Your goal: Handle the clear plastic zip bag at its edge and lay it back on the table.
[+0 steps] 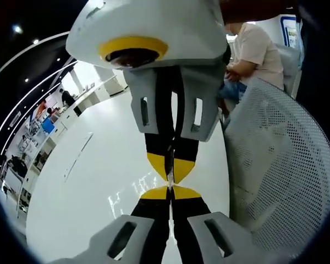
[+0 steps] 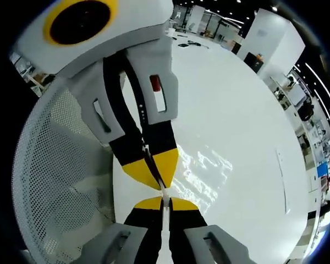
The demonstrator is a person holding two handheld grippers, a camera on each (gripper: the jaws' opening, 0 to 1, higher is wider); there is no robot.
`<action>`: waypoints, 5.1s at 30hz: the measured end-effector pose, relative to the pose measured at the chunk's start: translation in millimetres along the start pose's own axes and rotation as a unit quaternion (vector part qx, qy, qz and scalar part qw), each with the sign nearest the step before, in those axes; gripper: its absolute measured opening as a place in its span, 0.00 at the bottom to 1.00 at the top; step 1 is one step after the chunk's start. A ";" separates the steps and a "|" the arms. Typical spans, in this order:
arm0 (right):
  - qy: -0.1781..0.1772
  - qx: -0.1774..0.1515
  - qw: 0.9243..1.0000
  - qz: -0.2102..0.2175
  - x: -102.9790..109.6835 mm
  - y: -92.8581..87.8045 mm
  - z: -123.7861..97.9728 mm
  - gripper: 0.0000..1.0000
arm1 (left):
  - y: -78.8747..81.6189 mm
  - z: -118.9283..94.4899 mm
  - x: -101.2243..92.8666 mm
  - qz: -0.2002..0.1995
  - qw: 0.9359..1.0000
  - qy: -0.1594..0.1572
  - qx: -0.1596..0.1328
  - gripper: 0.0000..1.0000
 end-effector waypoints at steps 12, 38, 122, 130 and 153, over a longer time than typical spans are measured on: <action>0.000 0.008 1.000 0.009 -5.3 -11.5 2.7 0.00 | -5.3 0.0 2.3 -0.005 1.000 -0.003 0.004 0.00; -0.011 0.014 0.999 0.030 -15.6 -19.9 2.0 0.00 | -13.4 -6.1 9.2 -0.007 1.000 0.007 0.008 0.00; -0.011 -0.026 1.000 0.002 2.9 5.2 -8.8 0.00 | -6.3 -2.0 -2.6 -0.031 0.999 -0.022 0.009 0.00; -0.013 -0.020 1.000 -0.005 3.7 2.1 -4.0 0.00 | -11.2 -1.4 -2.9 -0.037 0.999 -0.020 0.017 0.00; -0.024 -0.009 1.000 0.011 -12.5 -18.8 -1.5 0.00 | -17.8 -3.6 10.4 -0.040 0.999 -0.003 0.025 0.00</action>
Point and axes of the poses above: the point that each gripper's makers call its tool centre point, and the gripper's own axes: z roughly forward along the fingers, x roughly to its left, y roughly out of its top, the point moved 1 cm from there along -z, roughly backward along the fingers, and after that the axes turned 15 degrees about x, right-handed, at the moved point
